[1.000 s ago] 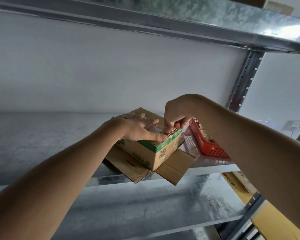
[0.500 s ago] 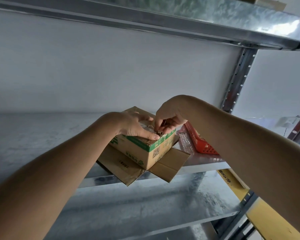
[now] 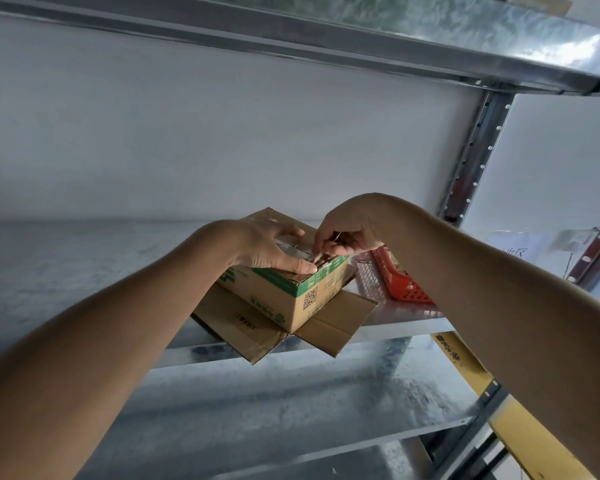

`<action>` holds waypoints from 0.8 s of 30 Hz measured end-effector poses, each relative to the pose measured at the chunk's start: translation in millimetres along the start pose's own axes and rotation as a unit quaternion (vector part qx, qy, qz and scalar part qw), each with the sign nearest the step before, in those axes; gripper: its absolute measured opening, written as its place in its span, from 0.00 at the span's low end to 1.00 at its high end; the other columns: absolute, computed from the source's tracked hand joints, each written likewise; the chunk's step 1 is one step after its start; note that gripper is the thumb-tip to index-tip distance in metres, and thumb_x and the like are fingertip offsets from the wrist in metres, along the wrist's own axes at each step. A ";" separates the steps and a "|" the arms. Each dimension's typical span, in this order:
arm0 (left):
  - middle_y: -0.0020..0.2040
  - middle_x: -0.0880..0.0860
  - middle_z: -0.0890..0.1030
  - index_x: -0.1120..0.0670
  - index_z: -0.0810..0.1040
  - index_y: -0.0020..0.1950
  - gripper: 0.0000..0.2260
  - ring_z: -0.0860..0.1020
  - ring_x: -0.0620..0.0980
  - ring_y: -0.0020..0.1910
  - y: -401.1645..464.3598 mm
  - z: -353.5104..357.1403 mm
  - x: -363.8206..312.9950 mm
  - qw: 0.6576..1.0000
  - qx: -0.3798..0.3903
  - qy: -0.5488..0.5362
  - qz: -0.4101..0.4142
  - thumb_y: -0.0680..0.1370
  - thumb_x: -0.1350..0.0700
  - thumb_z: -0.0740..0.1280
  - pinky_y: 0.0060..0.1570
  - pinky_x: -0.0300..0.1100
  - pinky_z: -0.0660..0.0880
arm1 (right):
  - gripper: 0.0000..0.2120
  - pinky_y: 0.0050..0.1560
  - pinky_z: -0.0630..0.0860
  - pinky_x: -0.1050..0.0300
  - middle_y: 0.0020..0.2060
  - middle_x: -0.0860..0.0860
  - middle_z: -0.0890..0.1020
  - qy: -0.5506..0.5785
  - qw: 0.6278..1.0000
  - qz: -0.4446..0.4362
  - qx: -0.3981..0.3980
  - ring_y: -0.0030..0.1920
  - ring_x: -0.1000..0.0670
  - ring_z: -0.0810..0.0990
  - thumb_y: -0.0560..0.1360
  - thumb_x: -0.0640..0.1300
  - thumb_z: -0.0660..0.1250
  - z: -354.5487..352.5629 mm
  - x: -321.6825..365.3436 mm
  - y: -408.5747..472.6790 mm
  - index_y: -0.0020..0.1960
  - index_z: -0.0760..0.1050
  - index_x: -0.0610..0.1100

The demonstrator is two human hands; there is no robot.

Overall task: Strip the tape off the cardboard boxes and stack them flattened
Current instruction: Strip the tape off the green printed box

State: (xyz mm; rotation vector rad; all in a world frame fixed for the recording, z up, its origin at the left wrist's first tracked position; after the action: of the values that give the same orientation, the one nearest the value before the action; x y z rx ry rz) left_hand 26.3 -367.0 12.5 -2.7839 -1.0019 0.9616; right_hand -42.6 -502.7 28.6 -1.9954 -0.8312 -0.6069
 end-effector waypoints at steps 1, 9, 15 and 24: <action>0.69 0.51 0.77 0.35 0.65 0.78 0.54 0.78 0.53 0.62 0.2 0.0 0.8 1.000 -0.002 0.003 0.001 0.52 0.25 0.73 0.65 0.57 0.76 | 0.03 0.26 0.78 0.66 0.28 0.46 0.80 0.006 1.000 0.001 -0.002 0.25 0.54 0.77 0.78 0.30 0.68 -1.1 -0.4 -0.2 0.46 0.79 0.34; 0.72 0.52 0.75 0.35 0.64 0.78 0.50 0.77 0.54 0.66 2.3 1.0 3.6 1.000 -0.006 -0.003 0.017 0.57 0.26 0.74 0.67 0.58 0.74 | 0.04 0.24 0.76 0.65 0.27 0.46 0.78 -0.014 1.000 -0.022 -0.007 0.23 0.55 0.76 0.78 0.31 0.68 -1.0 2.2 -4.7 0.44 0.78 0.35; 0.82 0.46 0.63 0.30 0.61 0.77 0.49 0.64 0.57 0.78 -3.5 -3.0 11.1 0.997 -0.045 0.059 0.026 0.58 0.17 0.65 0.71 0.66 0.66 | 0.22 0.39 0.83 0.60 0.37 0.45 0.87 -0.102 0.978 -0.180 -0.027 0.38 0.50 0.87 0.69 0.43 0.81 -8.5 9.6 -31.5 0.57 0.80 0.34; 0.73 0.47 0.73 0.38 0.64 0.78 0.54 0.73 0.54 0.71 -4.9 -6.3 8.0 0.997 -0.013 0.059 0.057 0.56 0.19 0.71 0.67 0.60 0.74 | 0.14 0.47 0.83 0.60 0.57 0.66 0.78 -0.280 0.873 -0.396 -0.052 0.54 0.61 0.81 0.71 0.50 0.80 0.4 12.2 -46.0 0.51 0.83 0.67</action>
State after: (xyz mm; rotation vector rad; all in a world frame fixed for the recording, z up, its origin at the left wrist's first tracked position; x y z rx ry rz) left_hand 31.8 -357.3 14.3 -2.9079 -0.8563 0.7879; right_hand -68.9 -479.9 61.2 -1.8938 -2.0639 -0.5102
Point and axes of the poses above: each hand's wrist, its own y-axis towards the middle knuckle, its own z-axis out of the palm, x = y × z, the point moved 8 cm from there along y, towards the middle knuckle
